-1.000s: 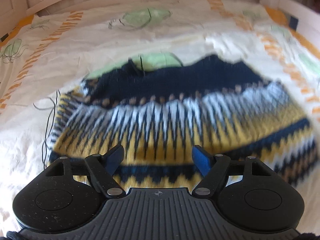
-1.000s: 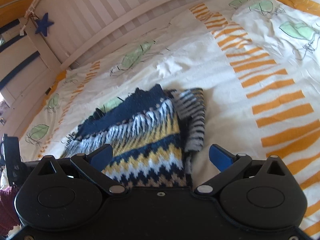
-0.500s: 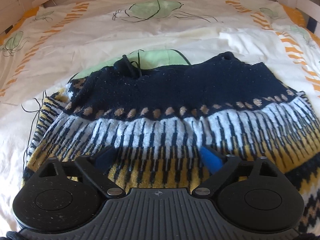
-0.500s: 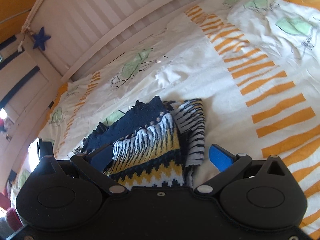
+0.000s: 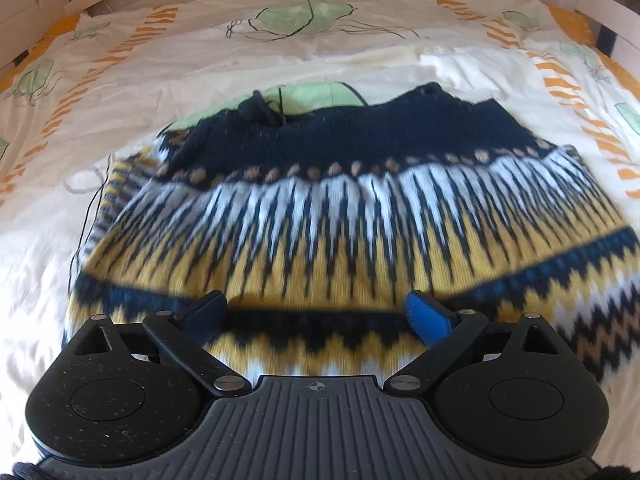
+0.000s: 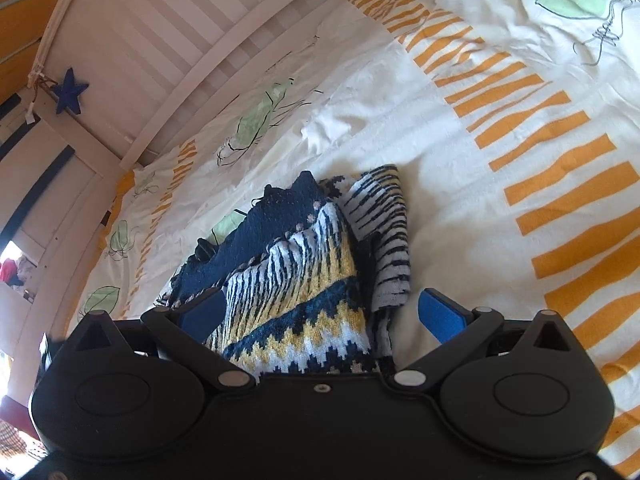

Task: Fold small clothes

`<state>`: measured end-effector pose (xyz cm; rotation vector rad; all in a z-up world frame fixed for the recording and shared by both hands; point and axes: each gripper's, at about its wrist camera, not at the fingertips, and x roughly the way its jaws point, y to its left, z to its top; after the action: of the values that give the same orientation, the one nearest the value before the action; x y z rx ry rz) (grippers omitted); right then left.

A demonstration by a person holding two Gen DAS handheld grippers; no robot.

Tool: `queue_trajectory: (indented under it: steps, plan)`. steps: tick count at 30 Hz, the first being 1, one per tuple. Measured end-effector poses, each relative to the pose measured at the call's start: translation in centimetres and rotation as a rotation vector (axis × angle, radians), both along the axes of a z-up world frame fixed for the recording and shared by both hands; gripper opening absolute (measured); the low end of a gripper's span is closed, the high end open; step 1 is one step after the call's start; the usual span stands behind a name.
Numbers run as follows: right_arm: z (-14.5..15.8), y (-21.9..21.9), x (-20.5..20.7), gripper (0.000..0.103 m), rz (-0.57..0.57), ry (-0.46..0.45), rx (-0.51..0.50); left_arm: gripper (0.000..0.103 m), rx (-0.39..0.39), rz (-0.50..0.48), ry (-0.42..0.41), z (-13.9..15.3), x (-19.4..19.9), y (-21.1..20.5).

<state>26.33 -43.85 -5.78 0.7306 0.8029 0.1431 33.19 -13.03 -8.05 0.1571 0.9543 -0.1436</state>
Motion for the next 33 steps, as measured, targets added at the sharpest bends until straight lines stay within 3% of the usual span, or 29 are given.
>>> queue_trajectory:
  steps: [5, 13, 22, 27, 29, 33]
  plan:
    - [-1.0, 0.2, 0.3, 0.103, 0.017, 0.038, 0.005, 0.097, -0.046, -0.008, 0.041, 0.3, -1.2, 1.3]
    - [-3.2, 0.7, 0.6, 0.103, 0.046, 0.115, 0.037, 0.095, -0.051, -0.005, 0.004, 1.0, -3.6, 4.1]
    - [-4.2, 0.4, 0.6, 0.103, 0.054, 0.084, 0.099, 0.095, -0.081, -0.006, 0.022, 1.3, -6.0, 7.9]
    - [-4.7, -0.2, 0.3, 0.103, 0.032, 0.06, 0.15, 0.095, -0.116, 0.007, 0.079, 0.2, -5.9, 9.6]
    - [-4.8, -0.1, 0.3, 0.103, 0.037, 0.045, 0.144, 0.095, -0.131, 0.014, 0.106, -0.7, -5.8, 10.2]
    - [-4.7, 0.5, 0.2, 0.103, 0.066, 0.009, 0.098, 0.096, -0.129, -0.015, 0.084, -1.0, -5.9, 10.2]
